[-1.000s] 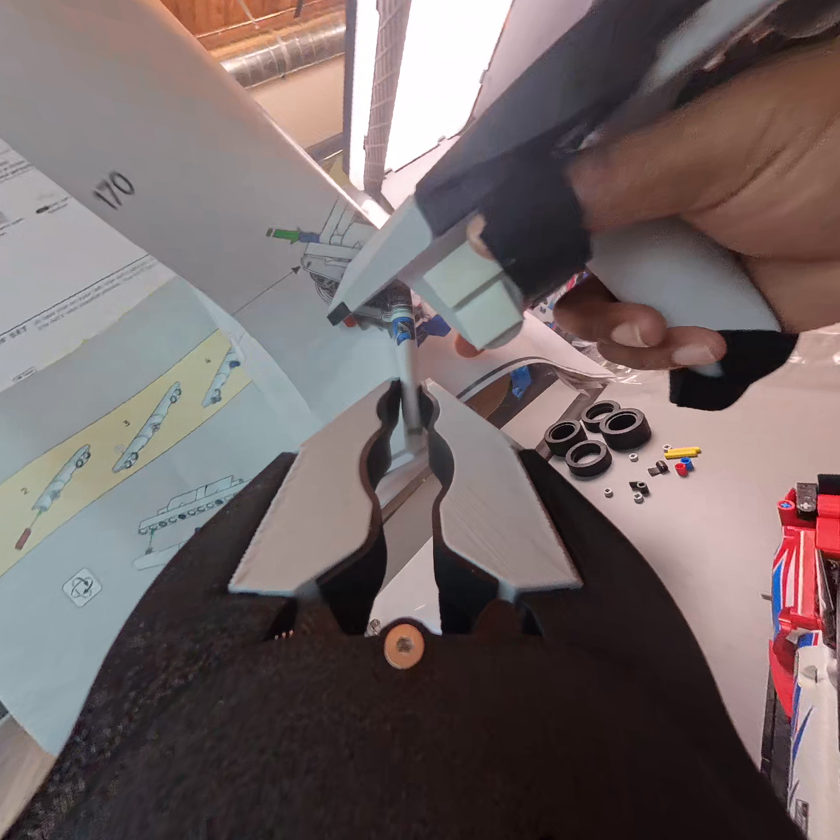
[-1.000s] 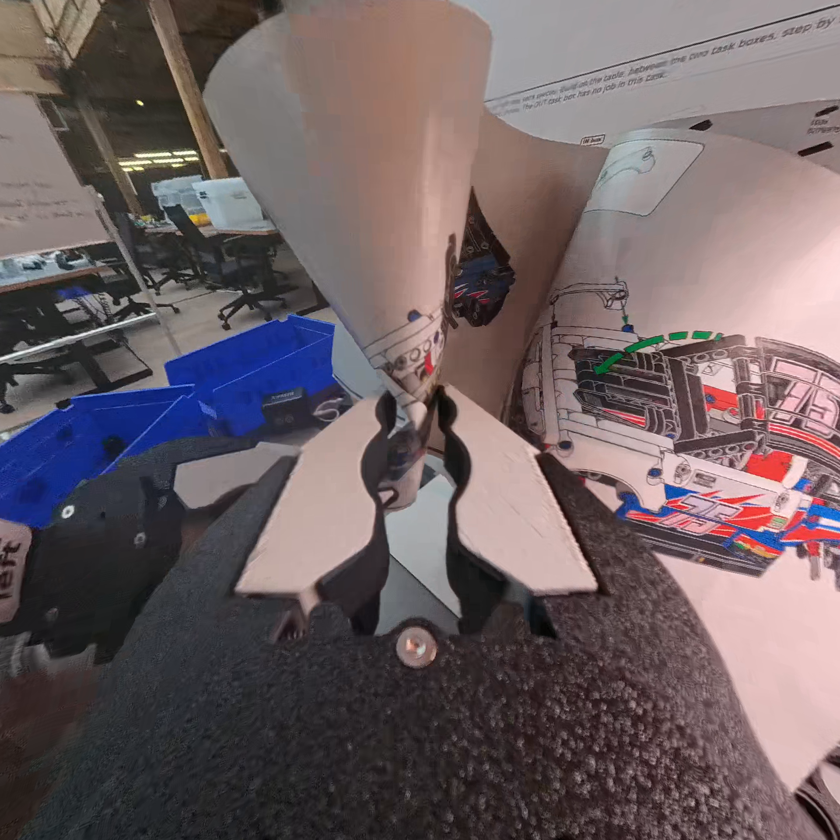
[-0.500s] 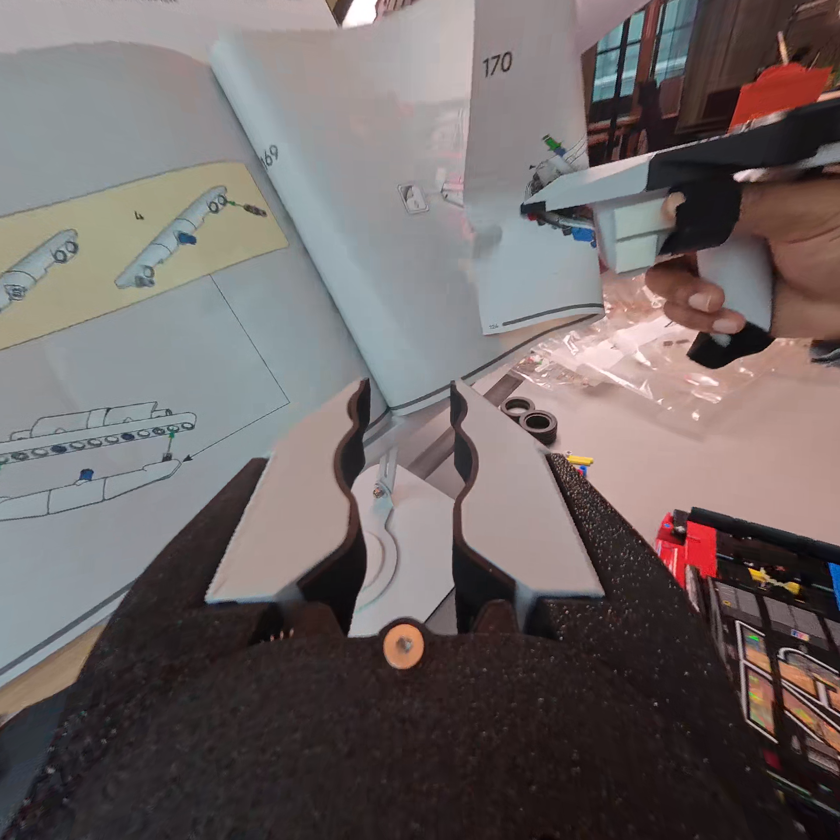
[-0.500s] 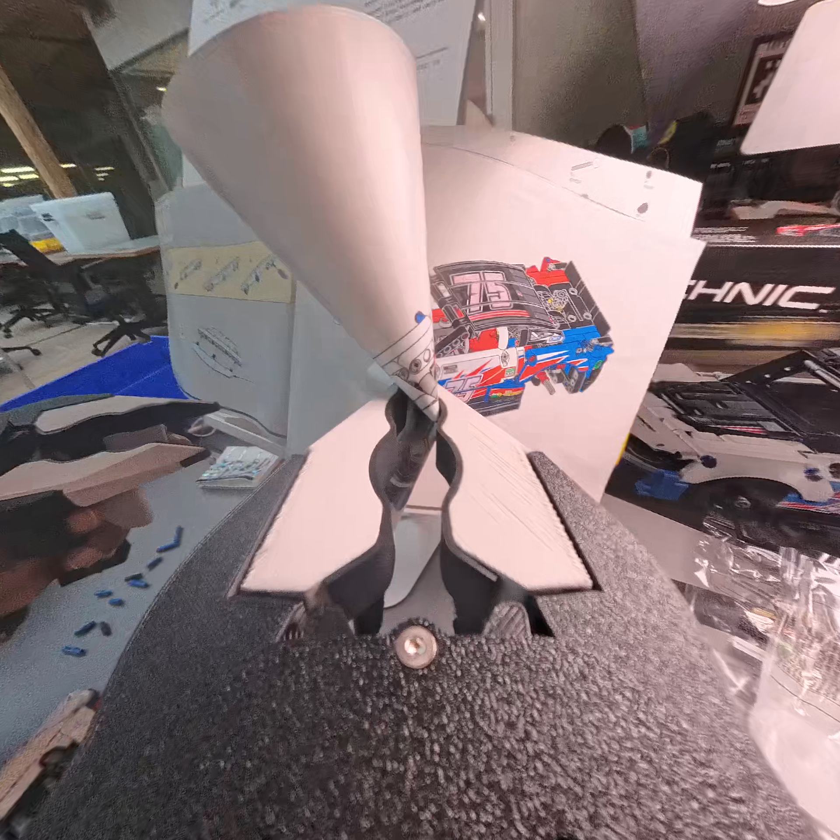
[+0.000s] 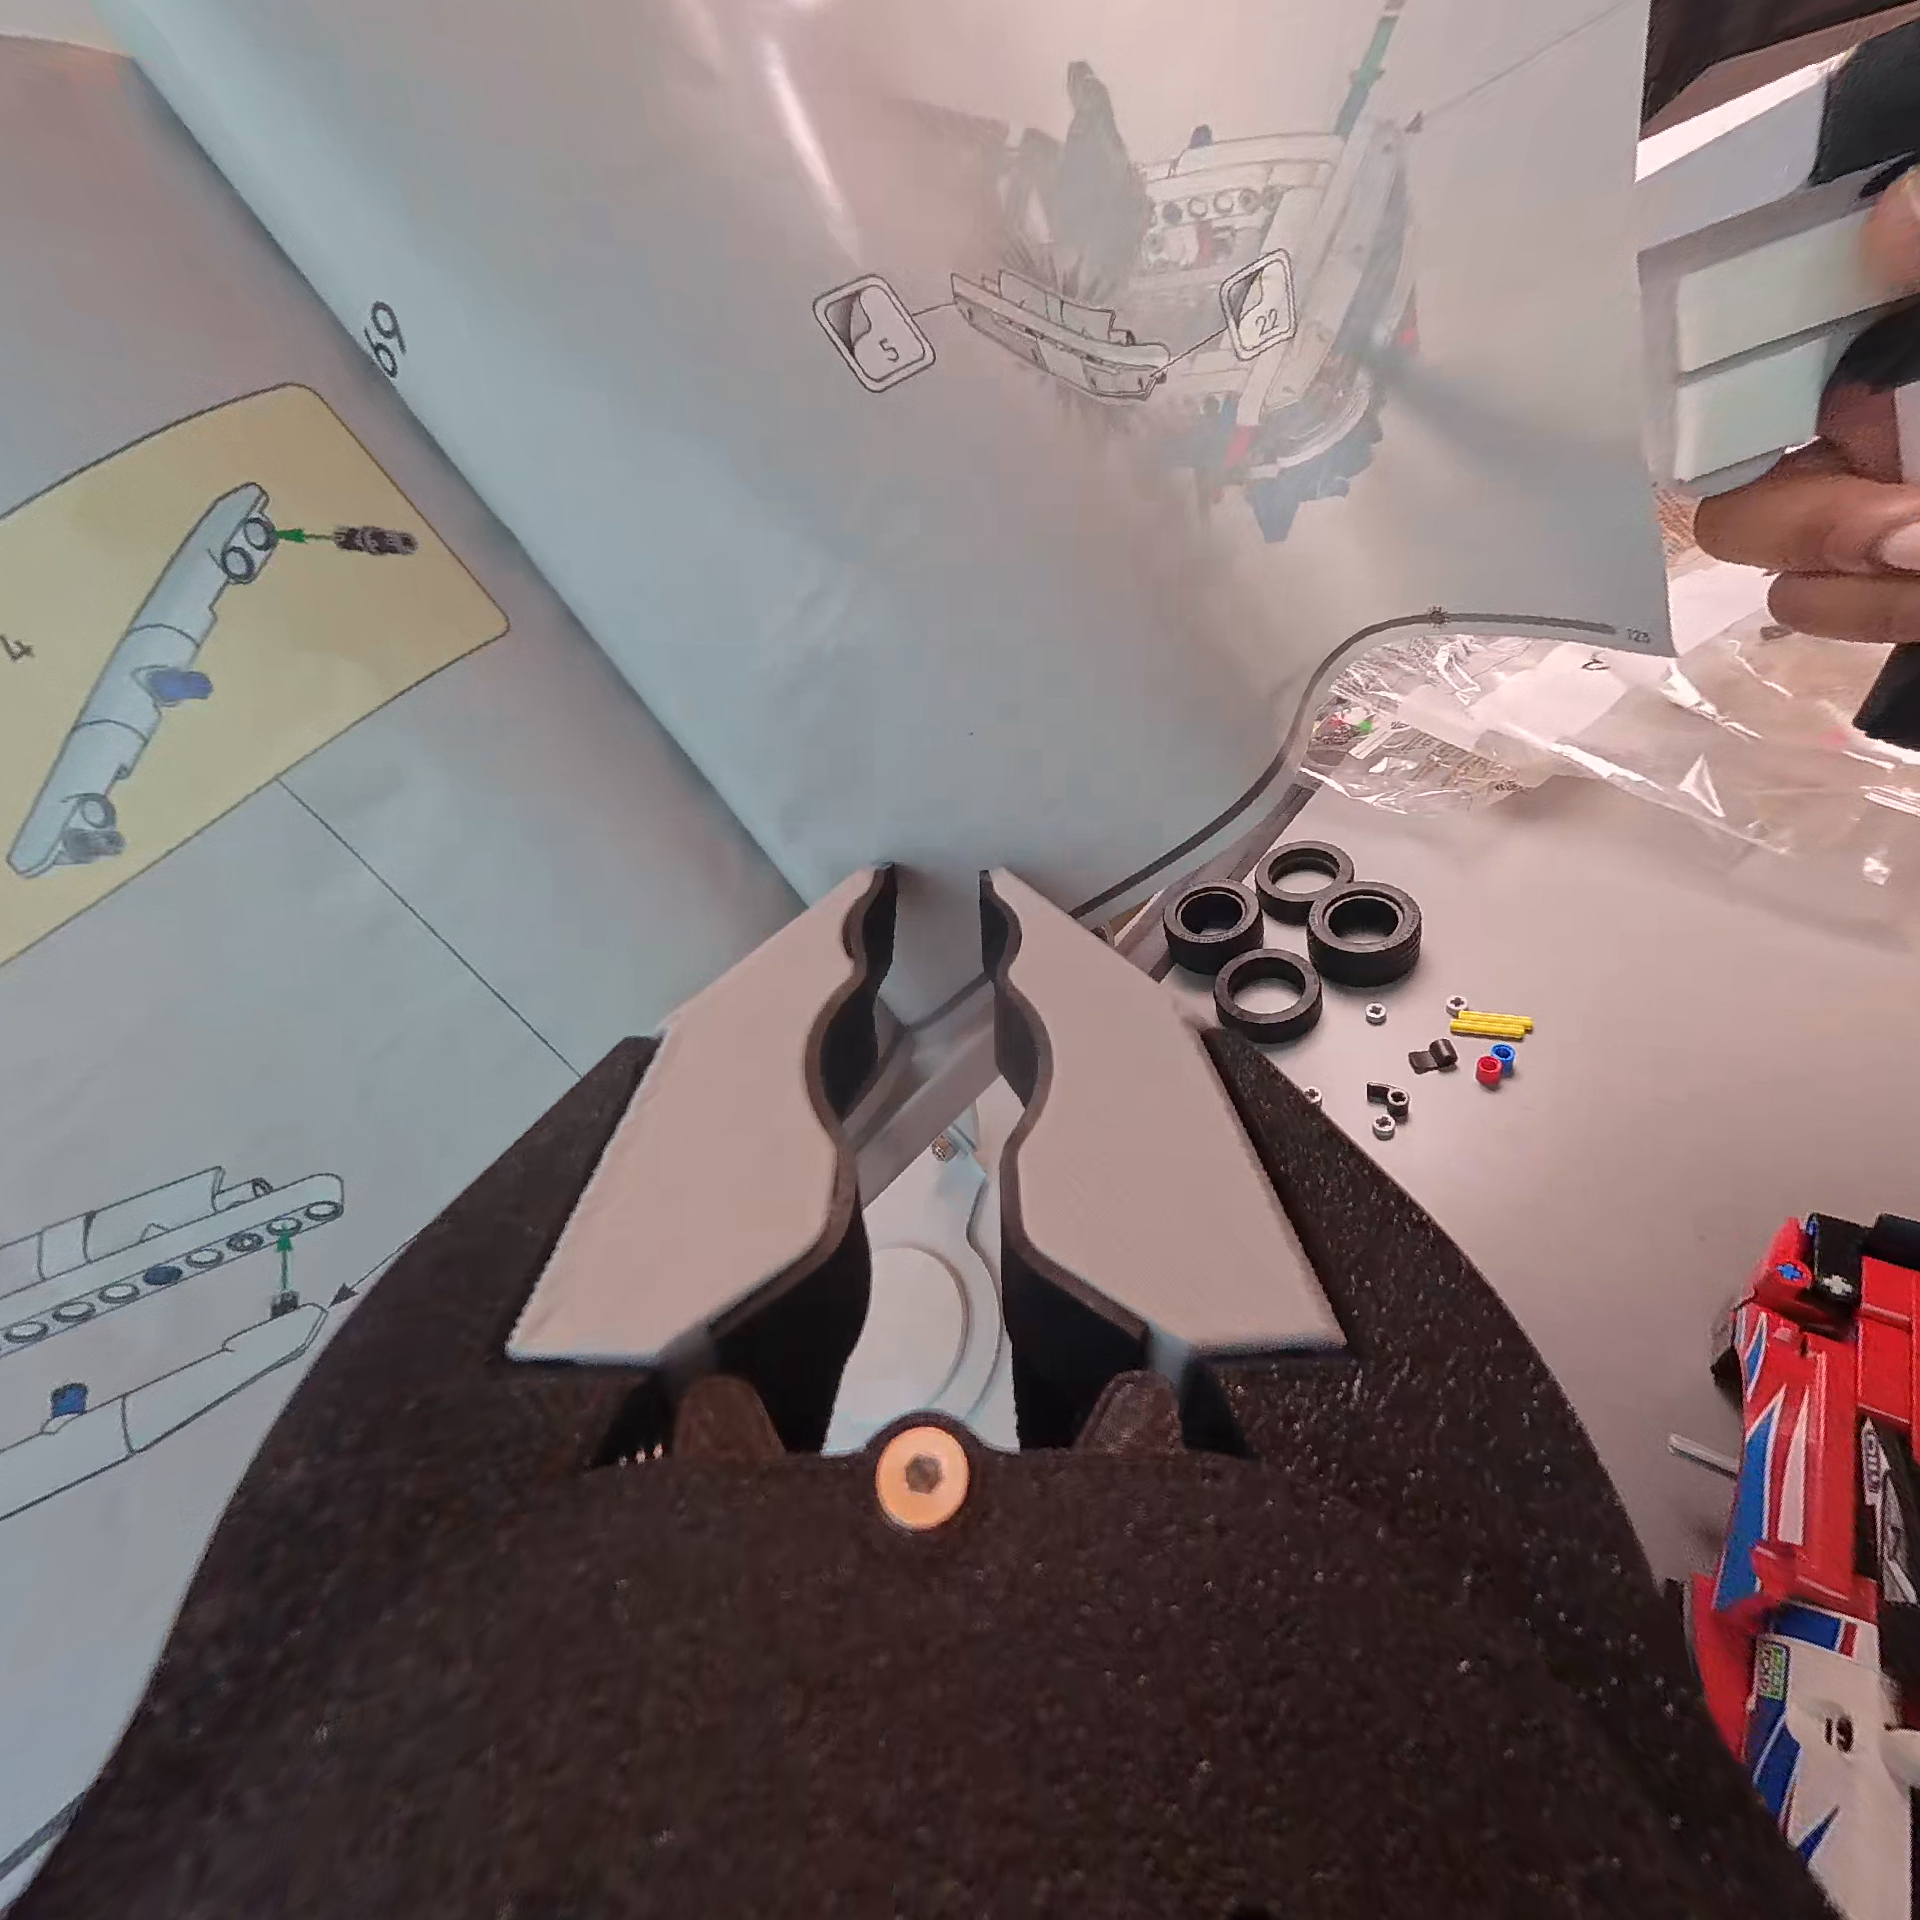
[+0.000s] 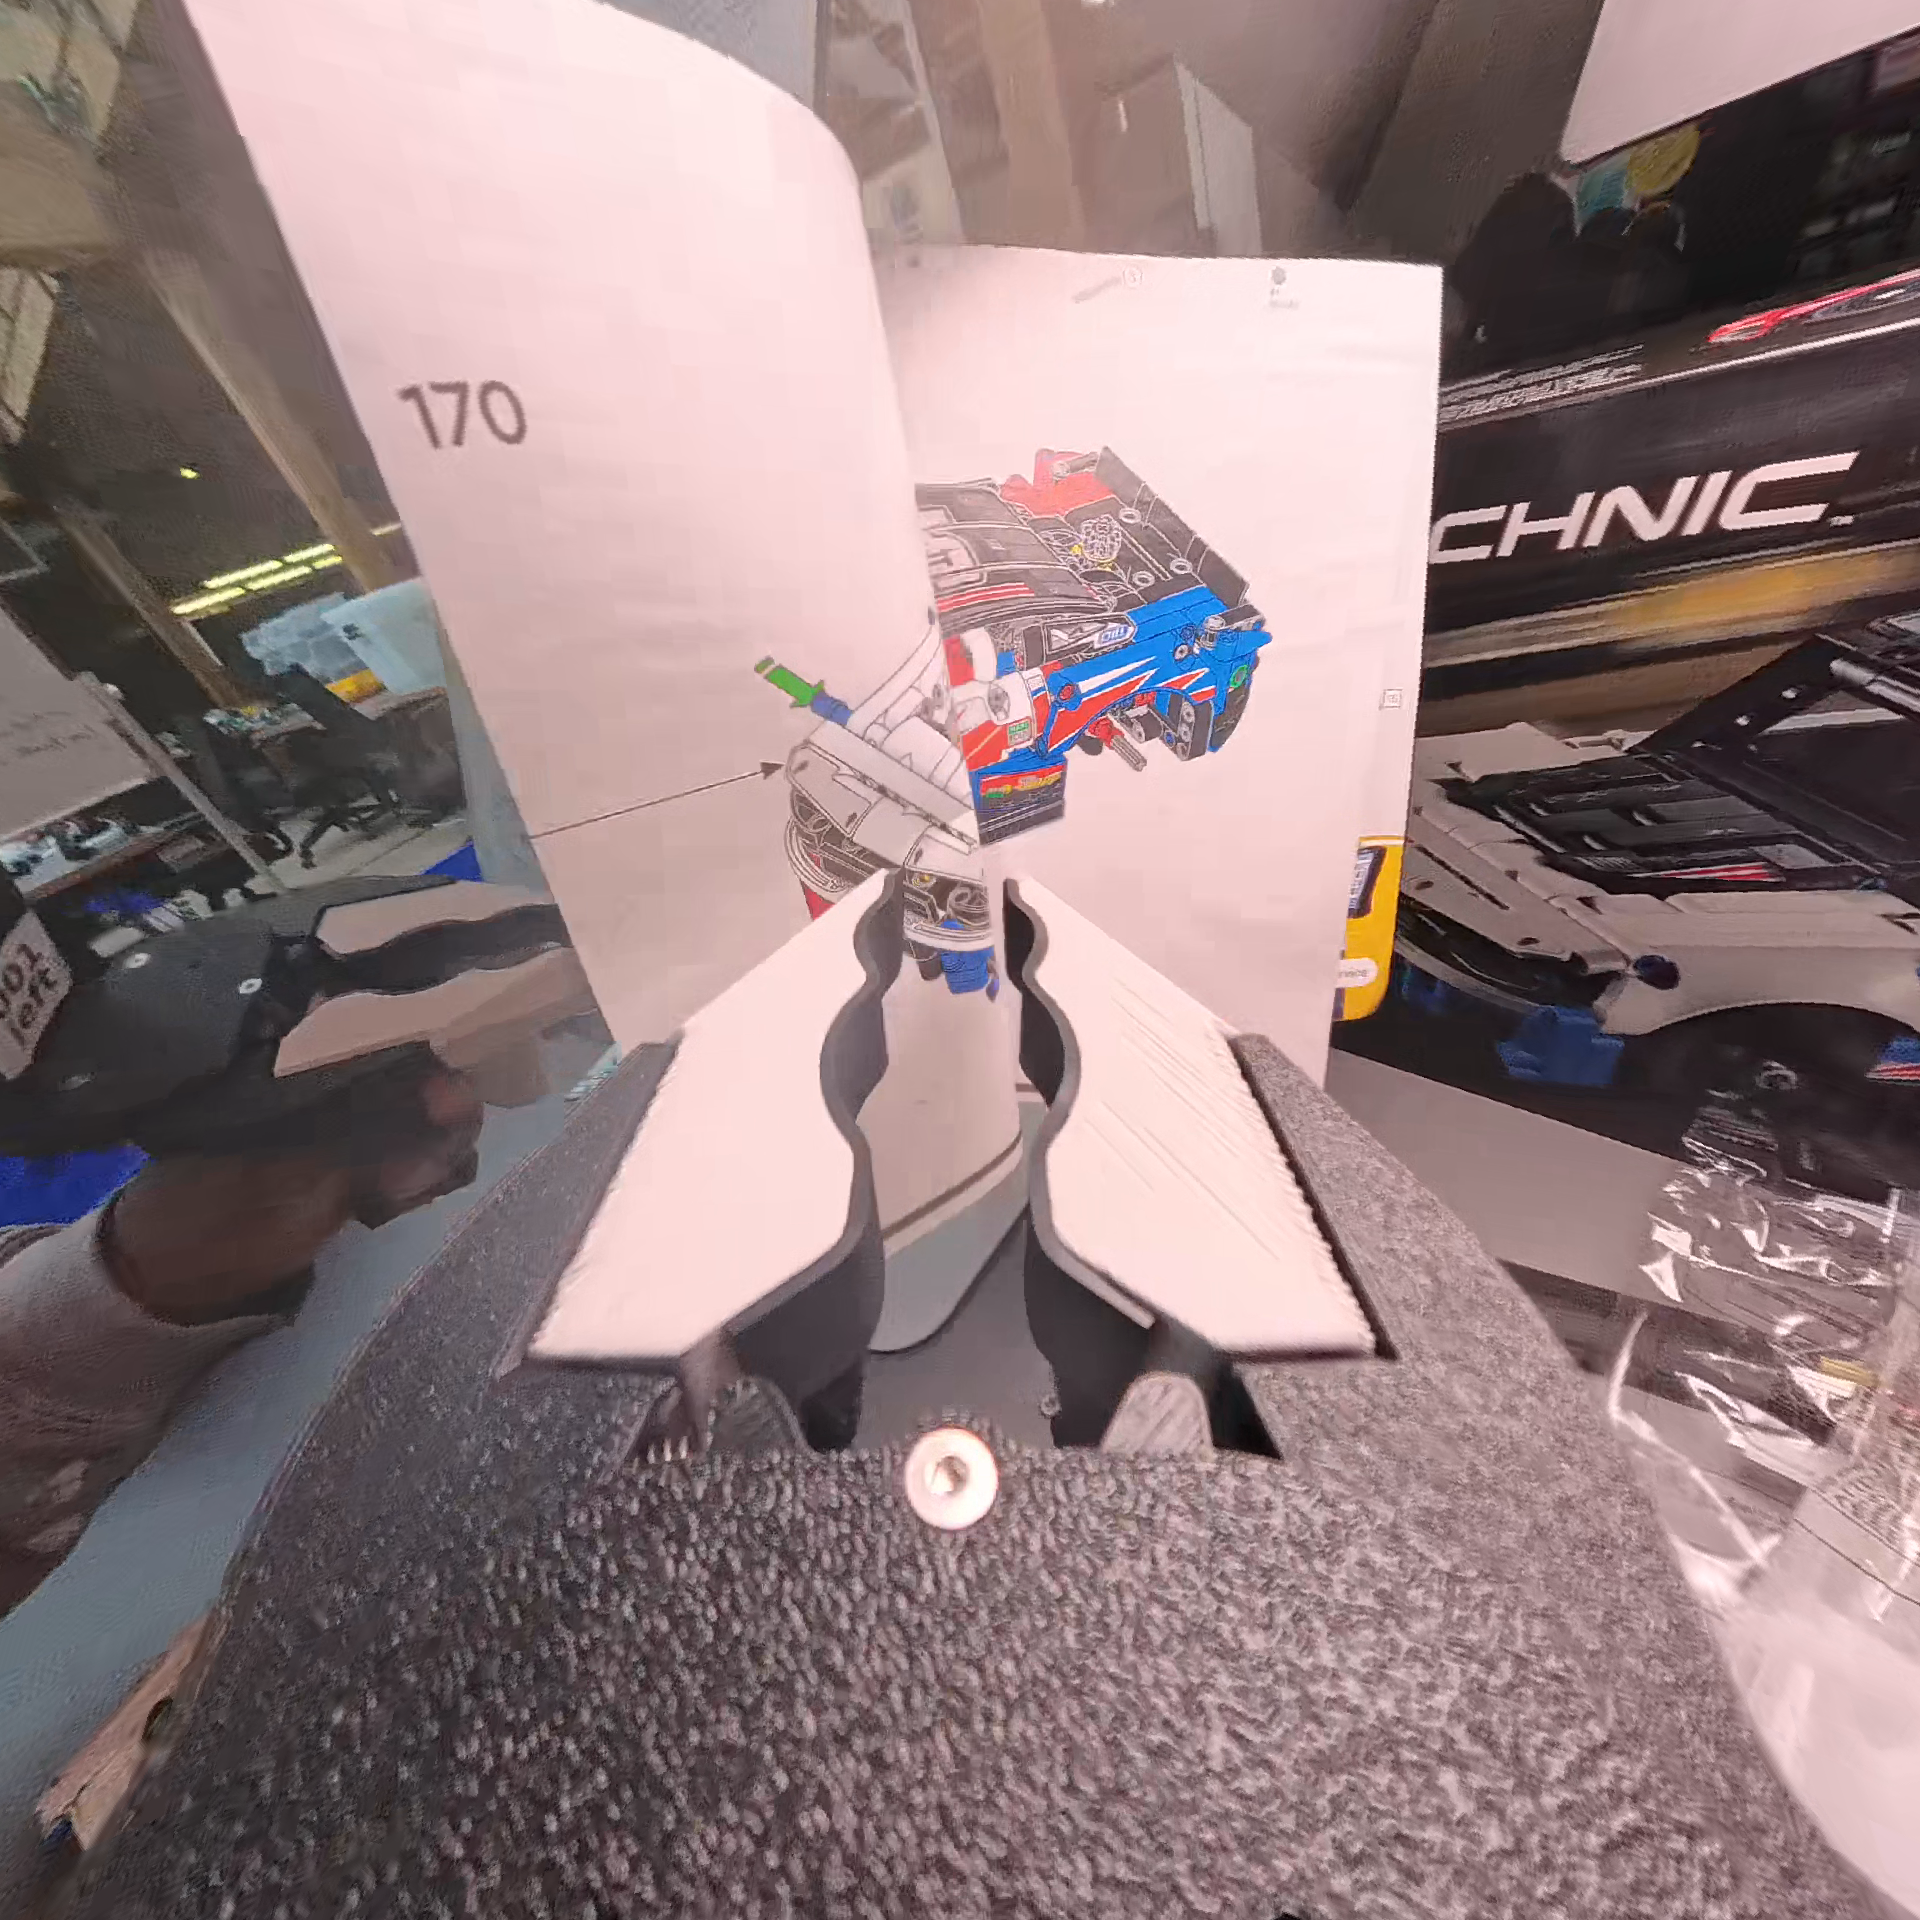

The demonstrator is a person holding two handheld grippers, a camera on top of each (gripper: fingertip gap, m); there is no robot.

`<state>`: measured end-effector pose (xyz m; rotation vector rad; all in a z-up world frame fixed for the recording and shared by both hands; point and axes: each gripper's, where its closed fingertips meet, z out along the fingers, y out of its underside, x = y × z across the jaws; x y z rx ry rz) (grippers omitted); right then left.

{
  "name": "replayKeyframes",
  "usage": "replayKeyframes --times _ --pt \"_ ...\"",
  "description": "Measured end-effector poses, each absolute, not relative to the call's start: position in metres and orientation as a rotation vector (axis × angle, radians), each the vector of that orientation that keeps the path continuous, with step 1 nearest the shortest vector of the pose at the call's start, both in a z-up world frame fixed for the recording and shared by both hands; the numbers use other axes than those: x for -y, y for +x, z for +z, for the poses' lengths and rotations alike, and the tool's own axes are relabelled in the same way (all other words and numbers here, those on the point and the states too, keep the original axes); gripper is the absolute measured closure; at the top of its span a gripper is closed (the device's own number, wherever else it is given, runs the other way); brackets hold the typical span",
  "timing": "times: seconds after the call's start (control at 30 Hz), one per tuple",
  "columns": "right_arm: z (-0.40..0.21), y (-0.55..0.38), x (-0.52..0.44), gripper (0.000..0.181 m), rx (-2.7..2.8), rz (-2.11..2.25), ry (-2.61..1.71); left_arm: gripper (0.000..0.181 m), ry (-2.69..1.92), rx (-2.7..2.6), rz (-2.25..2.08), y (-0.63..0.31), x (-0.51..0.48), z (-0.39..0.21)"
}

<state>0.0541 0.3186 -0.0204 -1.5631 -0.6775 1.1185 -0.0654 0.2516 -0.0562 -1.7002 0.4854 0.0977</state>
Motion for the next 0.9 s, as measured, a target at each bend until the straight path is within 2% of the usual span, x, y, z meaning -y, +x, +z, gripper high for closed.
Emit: replayKeyframes --times 0.03,0.1,0.23,0.4,0.47,0.67,0.77,0.8,0.83,0.9 --pt "-0.020 0.056 -0.316 0.160 0.674 1.168 -1.551 0.167 -1.702 -0.484 0.098 -0.065 -0.252 -0.056" --pt "-0.015 0.059 -0.308 0.155 0.667 1.310 -1.498 0.166 -1.705 -0.491 0.109 -0.065 -0.252 -0.057" --pt "-0.006 0.063 -0.274 0.129 0.785 1.559 -1.344 0.166 -1.711 -0.504 0.125 -0.064 -0.252 -0.057" --pt "-0.021 0.056 -0.248 0.085 0.970 1.515 -1.345 0.166 -1.715 -0.504 0.137 -0.064 -0.253 -0.058" --pt "-0.028 0.055 -0.243 0.074 1.015 1.446 -1.363 0.166 -1.721 -0.501 0.144 -0.065 -0.254 -0.058" --pt "-0.036 0.064 -0.249 0.070 1.014 0.900 -1.351 0.166 -1.756 -0.517 0.205 -0.064 -0.256 -0.059" --pt "-0.039 0.070 -0.265 0.100 0.943 0.641 -1.368 0.166 -1.754 -0.521 0.207 -0.063 -0.258 -0.059" --pt "-0.039 0.071 -0.269 0.116 0.924 0.622 -1.371 0.166 -1.753 -0.517 0.203 -0.063 -0.258 -0.059" --pt "-0.038 0.078 -0.280 0.142 0.864 0.592 -1.384 0.166 -1.752 -0.512 0.199 -0.063 -0.258 -0.059" --pt "-0.036 0.092 -0.304 0.176 0.750 0.553 -1.418 0.166 -1.749 -0.509 0.198 -0.063 -0.257 -0.059"
